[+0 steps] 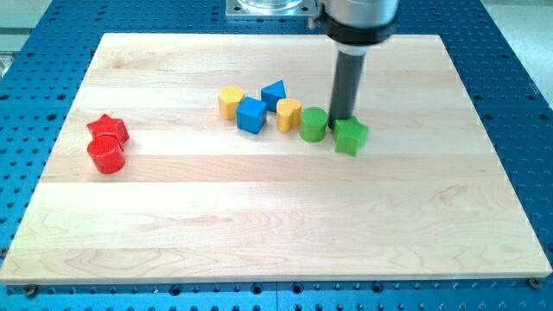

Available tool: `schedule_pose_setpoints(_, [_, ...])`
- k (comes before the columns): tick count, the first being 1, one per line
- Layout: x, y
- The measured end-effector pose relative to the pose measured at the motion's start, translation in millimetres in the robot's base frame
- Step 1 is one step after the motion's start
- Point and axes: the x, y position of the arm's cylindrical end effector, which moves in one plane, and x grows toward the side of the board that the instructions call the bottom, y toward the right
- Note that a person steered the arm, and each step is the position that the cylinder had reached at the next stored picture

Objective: Drag the green circle to the bottom left of the green star

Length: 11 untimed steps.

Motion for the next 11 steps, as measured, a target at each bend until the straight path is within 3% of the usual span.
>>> schedule_pose_setpoints(1, [-10.1, 5.2])
schedule_pose_setpoints(2, [-54.7, 21.2])
schedule_pose_setpoints(3, [-27.6, -46.2])
schedule_pose_setpoints(4, [39.2, -86.3])
schedule_pose_setpoints(6, [63.3, -143.5])
schedule_pose_setpoints(7, [116.4, -149.7])
schedule_pose_setpoints(8, [130.8, -116.1])
schedule_pose_setpoints(10, [92.1, -138.3])
schedule_pose_setpoints(11, [82.3, -81.6])
